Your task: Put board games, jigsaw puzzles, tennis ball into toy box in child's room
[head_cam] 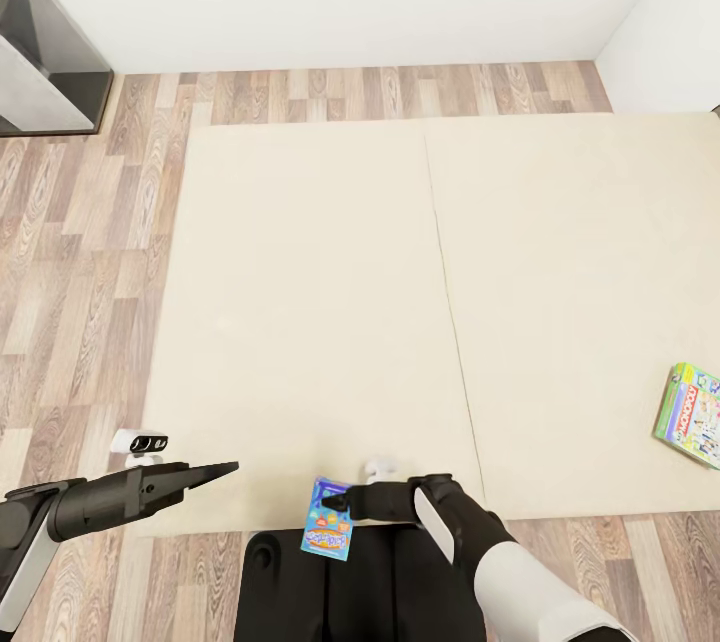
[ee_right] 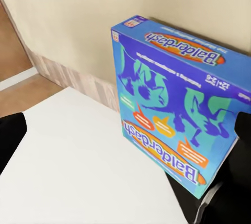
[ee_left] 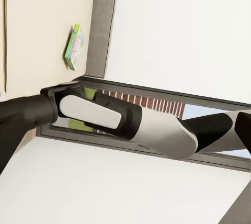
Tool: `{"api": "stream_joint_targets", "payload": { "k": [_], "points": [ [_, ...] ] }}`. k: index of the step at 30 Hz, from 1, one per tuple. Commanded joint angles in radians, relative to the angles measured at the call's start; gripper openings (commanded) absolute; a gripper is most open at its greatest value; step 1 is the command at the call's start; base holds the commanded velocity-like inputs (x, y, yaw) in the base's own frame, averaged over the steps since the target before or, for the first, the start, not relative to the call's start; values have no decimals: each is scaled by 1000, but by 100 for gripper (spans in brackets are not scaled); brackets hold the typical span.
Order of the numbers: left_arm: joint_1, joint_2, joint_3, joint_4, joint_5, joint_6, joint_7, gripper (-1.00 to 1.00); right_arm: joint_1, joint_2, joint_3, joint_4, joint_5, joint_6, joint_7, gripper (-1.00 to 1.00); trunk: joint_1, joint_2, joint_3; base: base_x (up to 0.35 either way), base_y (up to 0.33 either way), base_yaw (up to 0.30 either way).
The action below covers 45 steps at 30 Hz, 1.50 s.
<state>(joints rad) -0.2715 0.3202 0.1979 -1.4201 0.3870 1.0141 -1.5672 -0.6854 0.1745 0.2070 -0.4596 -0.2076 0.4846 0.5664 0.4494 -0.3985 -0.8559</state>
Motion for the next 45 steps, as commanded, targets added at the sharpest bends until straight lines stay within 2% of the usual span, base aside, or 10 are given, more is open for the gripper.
{"api": "stream_joint_targets", "payload": {
  "k": [1, 33, 45],
  "points": [
    [0, 0, 0, 0, 0, 11, -4, 100, 0, 0, 2, -2, -11, 8, -2, 100, 1, -2, -1, 0, 0, 0],
    [0, -2, 0, 0, 1, 11, -4, 100, 0, 0, 3, -8, -16, -2, -16, 100, 1, -2, -1, 0, 0, 0],
    [0, -1, 0, 0, 1, 11, -4, 100, 0, 0, -21, -5, -41, -7, -31, 100, 1, -2, -1, 0, 0, 0]
  ]
}}
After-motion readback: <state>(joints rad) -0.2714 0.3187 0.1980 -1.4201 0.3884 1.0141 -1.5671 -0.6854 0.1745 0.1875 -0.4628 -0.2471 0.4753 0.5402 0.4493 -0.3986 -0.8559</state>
